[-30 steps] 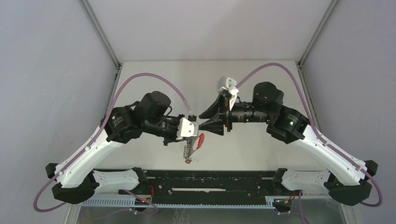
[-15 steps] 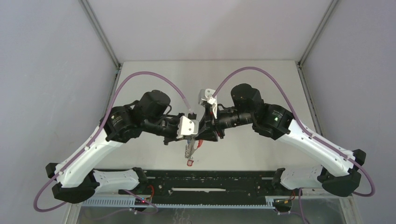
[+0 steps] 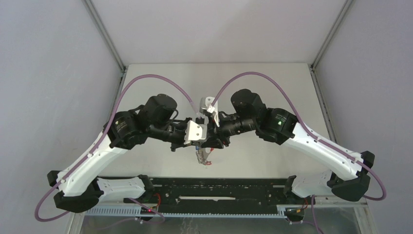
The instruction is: Put the keys on the keyring
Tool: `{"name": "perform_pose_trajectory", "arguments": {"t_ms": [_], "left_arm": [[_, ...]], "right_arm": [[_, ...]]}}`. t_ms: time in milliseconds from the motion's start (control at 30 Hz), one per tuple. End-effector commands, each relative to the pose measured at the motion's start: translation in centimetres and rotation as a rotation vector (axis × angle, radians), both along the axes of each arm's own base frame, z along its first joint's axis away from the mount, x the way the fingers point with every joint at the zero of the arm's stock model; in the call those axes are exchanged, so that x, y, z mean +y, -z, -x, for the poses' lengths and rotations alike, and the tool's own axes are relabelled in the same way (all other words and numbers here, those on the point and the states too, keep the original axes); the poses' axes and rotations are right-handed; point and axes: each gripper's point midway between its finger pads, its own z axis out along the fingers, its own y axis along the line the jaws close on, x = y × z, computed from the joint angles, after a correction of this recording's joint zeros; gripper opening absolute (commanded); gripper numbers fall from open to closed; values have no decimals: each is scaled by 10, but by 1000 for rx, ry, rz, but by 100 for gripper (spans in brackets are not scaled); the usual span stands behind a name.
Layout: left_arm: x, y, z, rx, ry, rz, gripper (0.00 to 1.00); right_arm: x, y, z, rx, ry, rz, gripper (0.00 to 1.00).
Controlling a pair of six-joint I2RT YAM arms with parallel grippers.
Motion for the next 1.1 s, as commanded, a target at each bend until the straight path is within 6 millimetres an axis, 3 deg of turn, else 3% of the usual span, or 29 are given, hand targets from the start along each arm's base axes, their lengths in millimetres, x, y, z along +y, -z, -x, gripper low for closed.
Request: {"name": "perform_pose_trajectory", "arguments": {"t_ms": [0, 300, 367, 467, 567, 633, 733, 933, 967, 1067], "left_arm": [[-5, -31, 0, -51, 3, 99, 0], [-6, -30, 1, -46, 12, 100, 0], [-6, -31, 1, -46, 11, 101, 0], [-6, -30, 1, -47, 12, 100, 0], [-7, -30, 1, -45, 12, 101, 0], [-6, -31, 1, -47, 12, 103, 0], [-6, -30, 1, -46, 11, 100, 0], [-6, -32, -1, -55, 5, 109, 0], [-7, -34, -1, -61, 4, 114, 2], [-6, -39, -3, -73, -2, 121, 24]], "right_arm": [[0, -23, -1, -50, -3, -38, 31], [2, -20, -2, -54, -4, -39, 5], [2, -16, -2, -54, 1, -21, 10], [1, -11, -5, -60, 24, -1, 25], [2, -11, -7, -68, 40, 0, 31], [3, -12, -7, -69, 34, -5, 26], [3, -14, -6, -77, 32, -17, 1], [1, -17, -9, -87, 70, -59, 0], [0, -19, -10, -90, 81, -76, 0], [-2, -30, -13, -107, 127, -166, 0]]}}
